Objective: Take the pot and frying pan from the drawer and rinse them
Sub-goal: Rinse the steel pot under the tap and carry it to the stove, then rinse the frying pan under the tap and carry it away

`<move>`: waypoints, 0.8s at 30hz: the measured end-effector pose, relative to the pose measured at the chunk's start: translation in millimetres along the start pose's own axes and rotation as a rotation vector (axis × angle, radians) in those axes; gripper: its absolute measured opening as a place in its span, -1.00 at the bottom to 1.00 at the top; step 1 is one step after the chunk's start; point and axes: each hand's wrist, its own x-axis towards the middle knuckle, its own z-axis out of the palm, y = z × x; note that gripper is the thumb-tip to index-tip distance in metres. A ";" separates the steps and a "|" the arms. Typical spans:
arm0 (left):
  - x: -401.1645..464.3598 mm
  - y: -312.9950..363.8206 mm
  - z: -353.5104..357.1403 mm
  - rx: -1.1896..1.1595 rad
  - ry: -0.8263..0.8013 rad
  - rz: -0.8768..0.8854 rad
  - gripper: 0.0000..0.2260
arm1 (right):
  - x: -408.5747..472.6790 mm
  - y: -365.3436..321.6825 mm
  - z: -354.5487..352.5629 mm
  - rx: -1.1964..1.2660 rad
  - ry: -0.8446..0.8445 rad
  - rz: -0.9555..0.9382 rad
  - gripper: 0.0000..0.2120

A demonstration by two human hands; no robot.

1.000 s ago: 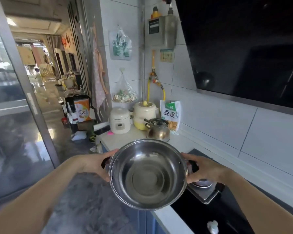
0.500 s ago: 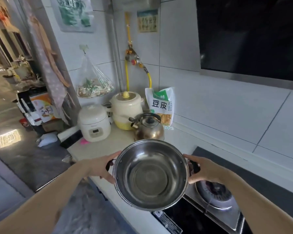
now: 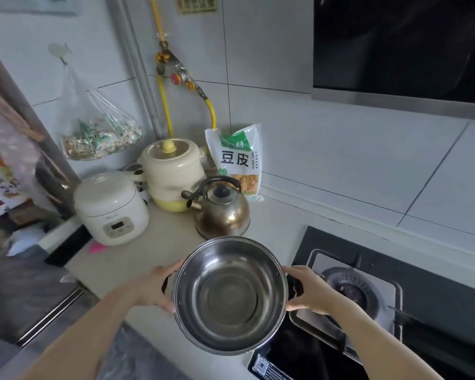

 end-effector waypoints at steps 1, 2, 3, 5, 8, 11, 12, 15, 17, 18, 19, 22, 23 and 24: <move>0.4 1.9 0.2 0.000 0.001 0.004 0.17 | -0.4 0.3 0.9 0.002 0.006 0.007 -0.13; 0.4 2.7 0.3 -0.007 0.002 0.006 0.16 | -0.3 0.8 1.7 -0.002 0.013 0.007 -0.13; 1.0 3.2 0.6 -0.007 0.006 0.013 0.15 | -0.4 0.7 2.4 -0.005 0.021 0.006 -0.13; 0.3 2.7 1.4 -0.019 -0.004 0.017 0.15 | -1.4 -0.8 4.0 -0.002 0.023 0.008 -0.13; -0.3 0.5 2.4 -0.049 -0.009 0.029 0.14 | -3.6 -2.2 7.0 0.002 0.029 0.011 -0.13; -0.6 -1.7 3.3 -0.050 -0.003 0.073 0.12 | -7.1 -3.0 9.8 0.010 0.038 0.010 -0.15; -2.0 -1.9 3.8 -0.044 0.004 0.075 0.12 | -8.4 -2.6 11.1 0.008 0.045 0.014 -0.15; -2.8 0.3 5.5 -0.011 0.074 0.097 0.11 | -13.5 -2.1 15.5 0.002 0.112 0.019 -0.14; -1.7 9.2 5.4 -0.028 0.162 0.121 0.06 | -21.8 -2.9 15.5 0.025 0.184 0.025 -0.10; -0.1 15.6 5.9 -0.052 0.202 0.147 0.02 | -28.3 -3.2 14.3 0.049 0.223 0.030 -0.06; 1.9 24.0 7.1 -0.058 0.233 0.180 0.01 | -36.3 -2.5 12.9 0.081 0.264 0.036 -0.02; 12.6 62.5 15.8 -0.055 0.282 0.304 0.08 | -68.8 8.8 4.9 0.190 0.405 0.082 0.10; 15.6 80.4 20.4 -0.073 0.283 0.343 0.07 | -82.4 16.4 1.9 0.212 0.460 0.112 0.12; 17.6 101.2 25.4 -0.081 0.285 0.383 0.04 | -98.4 24.4 -1.8 0.218 0.521 0.152 0.07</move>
